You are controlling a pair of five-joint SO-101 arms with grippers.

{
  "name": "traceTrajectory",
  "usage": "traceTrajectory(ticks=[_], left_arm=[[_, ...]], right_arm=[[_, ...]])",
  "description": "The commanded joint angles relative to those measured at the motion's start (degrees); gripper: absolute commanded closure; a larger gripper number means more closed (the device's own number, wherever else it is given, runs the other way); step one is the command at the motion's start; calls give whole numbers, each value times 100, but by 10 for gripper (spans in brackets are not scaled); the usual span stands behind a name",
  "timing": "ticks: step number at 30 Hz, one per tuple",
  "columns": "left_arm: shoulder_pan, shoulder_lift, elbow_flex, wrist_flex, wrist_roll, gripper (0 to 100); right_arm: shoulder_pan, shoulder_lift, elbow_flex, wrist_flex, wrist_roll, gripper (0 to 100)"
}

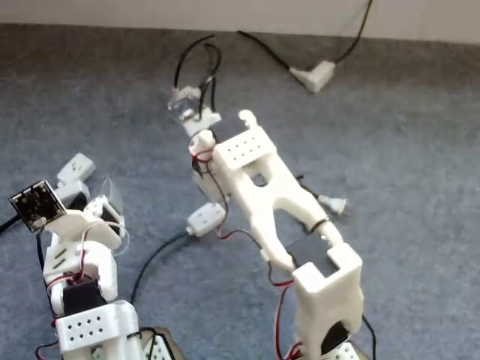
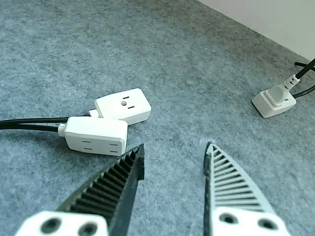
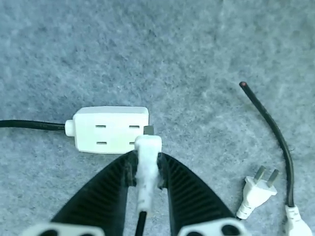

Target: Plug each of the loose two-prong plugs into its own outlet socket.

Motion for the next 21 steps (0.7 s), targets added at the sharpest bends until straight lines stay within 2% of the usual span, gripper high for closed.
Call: traceTrajectory(ticks=[1, 10, 17, 21], left_arm=[[-31, -40, -13, 0, 9, 790], [-31, -48, -13, 0, 9, 790], [-31, -48, -13, -9, 9, 790], [-31, -48, -13, -9, 9, 790]], right_arm=[[-48, 171, -119, 40, -343, 985], [-48, 312, -462, 119, -457, 985], [-84, 338, -1560, 1007, -466, 985], [-259, 365, -1420, 1077, -475, 985]])
